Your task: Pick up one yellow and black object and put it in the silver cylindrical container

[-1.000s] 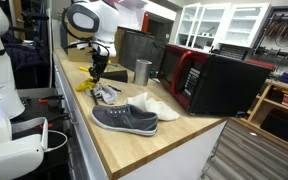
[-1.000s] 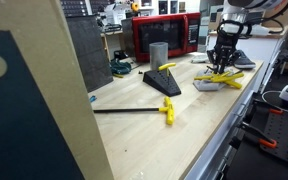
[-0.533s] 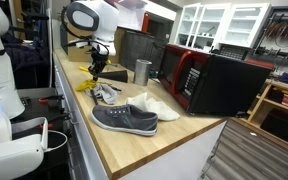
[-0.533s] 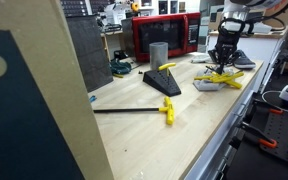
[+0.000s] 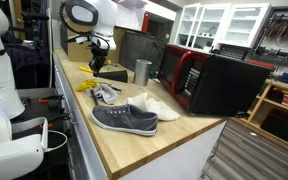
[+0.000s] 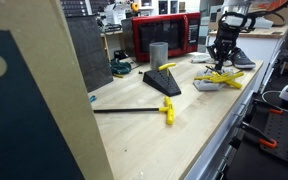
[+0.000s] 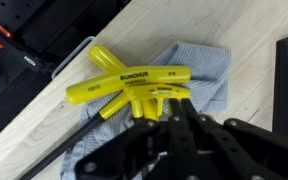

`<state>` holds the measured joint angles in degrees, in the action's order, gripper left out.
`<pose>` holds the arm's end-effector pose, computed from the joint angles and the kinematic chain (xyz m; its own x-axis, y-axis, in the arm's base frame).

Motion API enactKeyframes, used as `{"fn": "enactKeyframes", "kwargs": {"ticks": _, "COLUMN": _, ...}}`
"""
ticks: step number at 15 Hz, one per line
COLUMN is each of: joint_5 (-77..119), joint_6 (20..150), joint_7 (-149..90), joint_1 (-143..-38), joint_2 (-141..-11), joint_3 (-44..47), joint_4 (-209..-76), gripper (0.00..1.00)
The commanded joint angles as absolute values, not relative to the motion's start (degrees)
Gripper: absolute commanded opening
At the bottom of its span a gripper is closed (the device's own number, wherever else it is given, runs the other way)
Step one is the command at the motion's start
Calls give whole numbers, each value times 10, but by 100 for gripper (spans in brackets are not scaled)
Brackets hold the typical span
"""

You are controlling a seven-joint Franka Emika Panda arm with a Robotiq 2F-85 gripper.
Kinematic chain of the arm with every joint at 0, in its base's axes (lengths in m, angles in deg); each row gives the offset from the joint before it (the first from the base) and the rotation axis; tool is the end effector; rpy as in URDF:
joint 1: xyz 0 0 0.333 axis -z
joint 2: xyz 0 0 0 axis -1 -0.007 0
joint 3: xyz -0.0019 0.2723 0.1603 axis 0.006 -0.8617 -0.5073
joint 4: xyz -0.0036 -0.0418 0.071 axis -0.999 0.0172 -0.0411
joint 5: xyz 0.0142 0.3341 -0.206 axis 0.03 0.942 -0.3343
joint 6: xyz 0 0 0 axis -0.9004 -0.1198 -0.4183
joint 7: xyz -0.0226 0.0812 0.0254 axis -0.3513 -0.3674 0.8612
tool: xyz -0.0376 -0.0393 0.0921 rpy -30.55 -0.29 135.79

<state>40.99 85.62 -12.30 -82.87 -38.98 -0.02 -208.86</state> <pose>0.3625 -0.0552 0.3154 0.7255 -0.6724 -0.1466 -0.6881 -0.7055 -0.1697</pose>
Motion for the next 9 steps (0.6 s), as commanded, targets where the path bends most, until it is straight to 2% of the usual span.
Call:
{"fn": "enactKeyframes", "kwargs": {"ticks": 1, "joint_5": 368, "joint_6": 839, "joint_7": -101, "joint_1": -820, "joint_2": -381, "joint_3": -19, "joint_4": -2090, "gripper": 41}}
{"fn": "enactKeyframes", "kwargs": {"ticks": 9, "joint_5": 259, "joint_6": 886, "joint_7": -46, "joint_1": -810, "joint_2": -416, "joint_3": -53, "joint_4": -2089, "gripper": 99}}
